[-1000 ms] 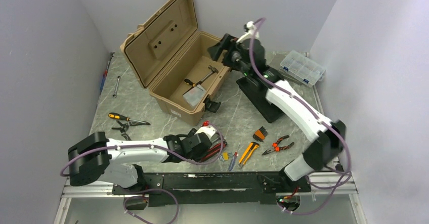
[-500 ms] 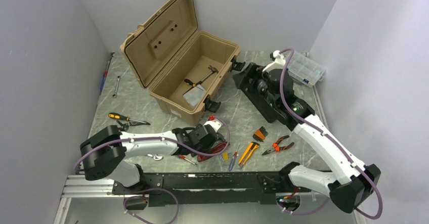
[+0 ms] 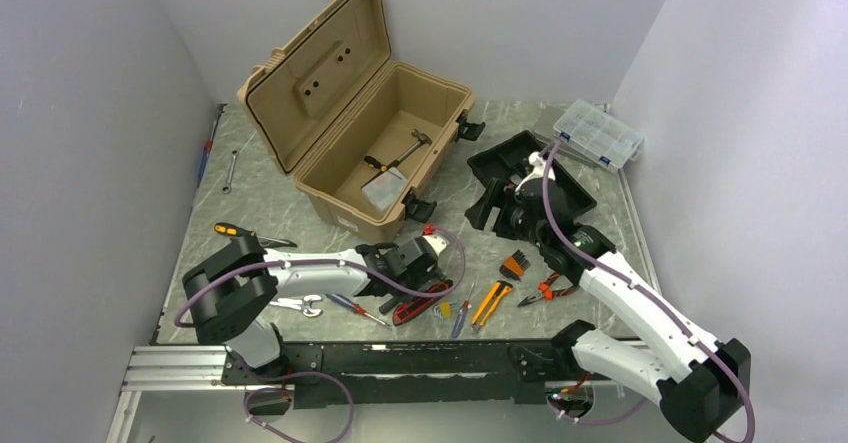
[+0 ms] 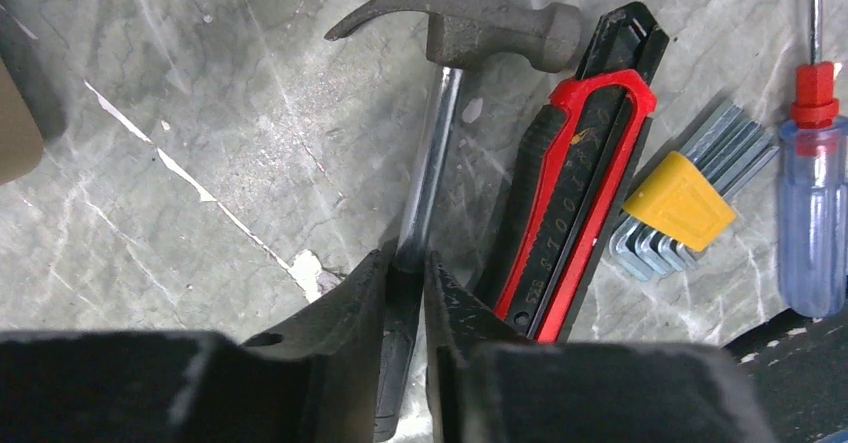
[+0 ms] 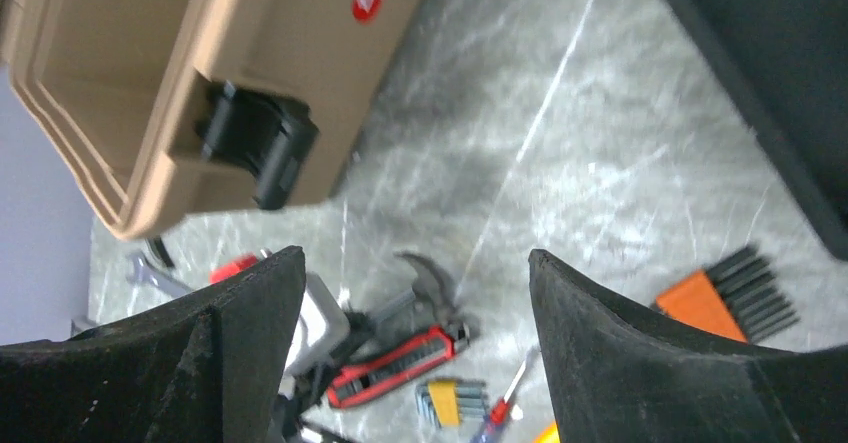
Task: Pack the tool kit
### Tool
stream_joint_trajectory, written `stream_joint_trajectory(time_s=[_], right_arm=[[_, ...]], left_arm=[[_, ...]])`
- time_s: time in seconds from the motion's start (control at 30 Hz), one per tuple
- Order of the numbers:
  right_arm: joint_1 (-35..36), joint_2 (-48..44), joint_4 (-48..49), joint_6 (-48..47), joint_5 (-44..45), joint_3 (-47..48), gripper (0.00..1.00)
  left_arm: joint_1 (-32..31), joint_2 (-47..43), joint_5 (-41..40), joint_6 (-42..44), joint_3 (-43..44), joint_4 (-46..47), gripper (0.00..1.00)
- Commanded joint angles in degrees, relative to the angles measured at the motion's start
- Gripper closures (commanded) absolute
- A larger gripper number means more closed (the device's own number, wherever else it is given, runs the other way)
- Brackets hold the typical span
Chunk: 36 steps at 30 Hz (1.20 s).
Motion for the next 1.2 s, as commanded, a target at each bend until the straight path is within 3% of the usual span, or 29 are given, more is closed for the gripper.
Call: stream_joint_trajectory(time_s=[0.0,0.07,0.1,0.27,0.47,0.63,0.8,1.03,1.17], right_arm=[[-0.2,0.5,-1.9,1.7,-7.2,-2.9,0.16],[-0.1,1.6,-2.1,-0.2,-10.4,-4.1,0.17],[-0.2,2.1,-2.0,-1.4,-11.6,-4.6,0.17],[-0.2,4.8,3.5,-4.6,-22.9,-8.6,0.17],[-0.2,9.2,17.7,0.1,-31.8,-14.9,0.16],[-0.8,16.6,18.9,-1.4,-34.3,-12.7,0.21],[-2.9,20.0,26.8,1.8,-38.1,-15.4,0.25],[-3.8,28.4,35.7,9.0,-42.0,-15.5,0.26],[-3.5,32.8,35.1,10.1,-41.1,-13.7,0.3]], left_arm=[[0.2,3.9,3.9,-0.1,-1.3,-3.3,0.83],[0.2,3.9,2.7,0.1,-1.1,-3.5,0.99],[0.2,3.7,1.8,0.2,-0.9,-3.6,1.0],[0.1,1.3,-1.6,1.8,0.1,-3.0,1.0],[0.1,-3.5,-6.4,3.2,0.7,-0.3,1.0],[0.1,-8.1,-6.6,3.4,-3.1,4.2,1.0],[0.1,-11.5,-5.0,3.7,-6.7,7.8,1.0],[0.1,-10.4,-3.5,3.1,-7.5,8.9,1.0],[0.1,-10.1,-4.8,2.5,-7.3,7.7,1.0]])
